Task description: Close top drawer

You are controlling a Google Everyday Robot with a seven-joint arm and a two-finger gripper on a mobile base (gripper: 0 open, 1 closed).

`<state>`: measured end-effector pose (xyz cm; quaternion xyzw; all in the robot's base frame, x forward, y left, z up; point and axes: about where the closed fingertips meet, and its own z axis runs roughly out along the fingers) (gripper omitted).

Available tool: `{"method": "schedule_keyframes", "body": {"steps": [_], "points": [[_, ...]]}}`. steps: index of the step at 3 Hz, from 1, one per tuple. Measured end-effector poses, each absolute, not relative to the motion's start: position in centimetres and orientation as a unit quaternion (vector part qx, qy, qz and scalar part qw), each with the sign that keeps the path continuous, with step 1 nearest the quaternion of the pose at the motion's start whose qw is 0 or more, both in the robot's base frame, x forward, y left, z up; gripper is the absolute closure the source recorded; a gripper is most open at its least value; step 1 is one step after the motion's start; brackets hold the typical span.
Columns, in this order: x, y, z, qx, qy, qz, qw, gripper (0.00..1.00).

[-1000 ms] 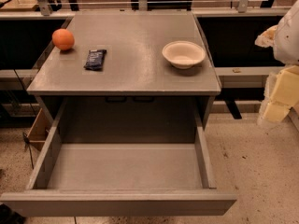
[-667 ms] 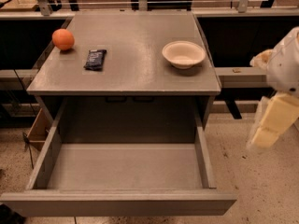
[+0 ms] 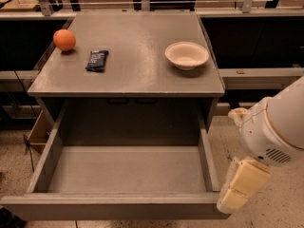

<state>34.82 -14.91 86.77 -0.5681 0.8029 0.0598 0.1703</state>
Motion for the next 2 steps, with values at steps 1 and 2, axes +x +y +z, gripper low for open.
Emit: {"method": "schedule_keyframes", "body": {"steps": [1, 2], "points": [[34.8, -14.9, 86.8, -0.568, 0.803, 0.060, 0.170, 0.00], [34.4, -14.5, 85.3, -0.567, 0.802, 0.059, 0.178, 0.00]]}}
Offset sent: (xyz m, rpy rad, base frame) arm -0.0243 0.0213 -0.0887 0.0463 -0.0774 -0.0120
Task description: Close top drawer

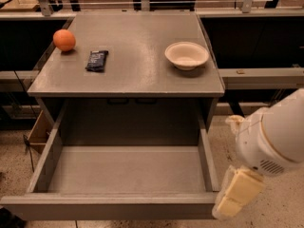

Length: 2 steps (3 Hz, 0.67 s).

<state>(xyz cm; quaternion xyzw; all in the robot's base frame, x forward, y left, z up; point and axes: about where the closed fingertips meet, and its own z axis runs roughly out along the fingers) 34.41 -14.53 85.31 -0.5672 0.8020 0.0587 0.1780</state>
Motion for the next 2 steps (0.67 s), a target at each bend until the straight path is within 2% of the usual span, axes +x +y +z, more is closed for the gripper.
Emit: {"method": "schedule_keyframes", "body": {"steps": [1, 2], "points": [[33.0, -13.4, 80.3, -0.568, 0.796, 0.062, 0.197, 0.00], [32.3, -12.4, 75.8, -0.574, 0.789, 0.068, 0.205, 0.11]]}}
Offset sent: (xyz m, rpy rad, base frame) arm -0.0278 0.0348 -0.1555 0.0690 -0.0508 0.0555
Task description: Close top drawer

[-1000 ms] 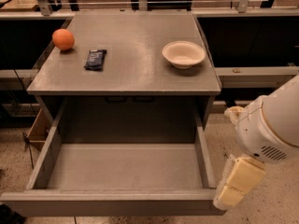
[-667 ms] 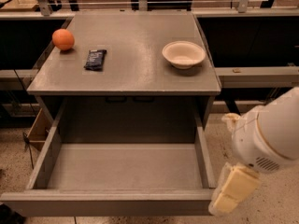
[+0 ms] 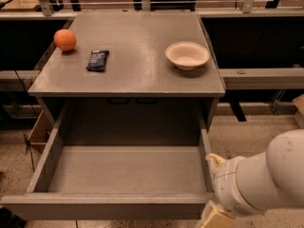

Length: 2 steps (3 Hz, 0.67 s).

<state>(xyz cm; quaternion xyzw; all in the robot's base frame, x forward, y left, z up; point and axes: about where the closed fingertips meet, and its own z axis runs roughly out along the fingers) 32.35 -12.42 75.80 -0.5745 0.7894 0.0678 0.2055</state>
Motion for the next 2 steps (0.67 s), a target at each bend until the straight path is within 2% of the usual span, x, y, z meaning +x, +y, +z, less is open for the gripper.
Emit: {"method": "schedule_keyframes", "body": {"steps": [2], "points": [[31.0, -12.6, 72.0, -0.572, 0.787, 0.070, 0.219, 0.54]]}}
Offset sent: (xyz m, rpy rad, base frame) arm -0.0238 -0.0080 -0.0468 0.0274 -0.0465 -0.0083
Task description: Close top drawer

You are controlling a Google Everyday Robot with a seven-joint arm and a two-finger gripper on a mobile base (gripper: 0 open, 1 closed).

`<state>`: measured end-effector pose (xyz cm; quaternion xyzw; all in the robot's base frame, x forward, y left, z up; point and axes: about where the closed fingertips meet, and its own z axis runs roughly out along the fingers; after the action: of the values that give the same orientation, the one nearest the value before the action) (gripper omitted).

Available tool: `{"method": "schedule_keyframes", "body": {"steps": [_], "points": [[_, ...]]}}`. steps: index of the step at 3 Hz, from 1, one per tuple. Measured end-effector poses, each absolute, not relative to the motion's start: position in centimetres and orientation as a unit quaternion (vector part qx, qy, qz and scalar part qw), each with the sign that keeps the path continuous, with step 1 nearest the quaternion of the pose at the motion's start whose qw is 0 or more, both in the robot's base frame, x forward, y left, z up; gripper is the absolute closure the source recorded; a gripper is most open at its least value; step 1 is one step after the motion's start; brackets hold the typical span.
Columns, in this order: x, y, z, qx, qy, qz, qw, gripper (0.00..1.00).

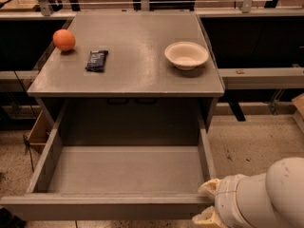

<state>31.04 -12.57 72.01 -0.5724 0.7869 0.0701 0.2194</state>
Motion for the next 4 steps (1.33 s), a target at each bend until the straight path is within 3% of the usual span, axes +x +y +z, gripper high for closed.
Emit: {"method": "schedule_keyframes", "body": {"steps": [2, 4], "points": [[29.2, -10.9, 68.8, -0.568, 0.785, 0.093, 0.229, 1.00], [30.4, -8.6, 66.5, -0.560, 0.783, 0.108, 0.250, 1.00]]}}
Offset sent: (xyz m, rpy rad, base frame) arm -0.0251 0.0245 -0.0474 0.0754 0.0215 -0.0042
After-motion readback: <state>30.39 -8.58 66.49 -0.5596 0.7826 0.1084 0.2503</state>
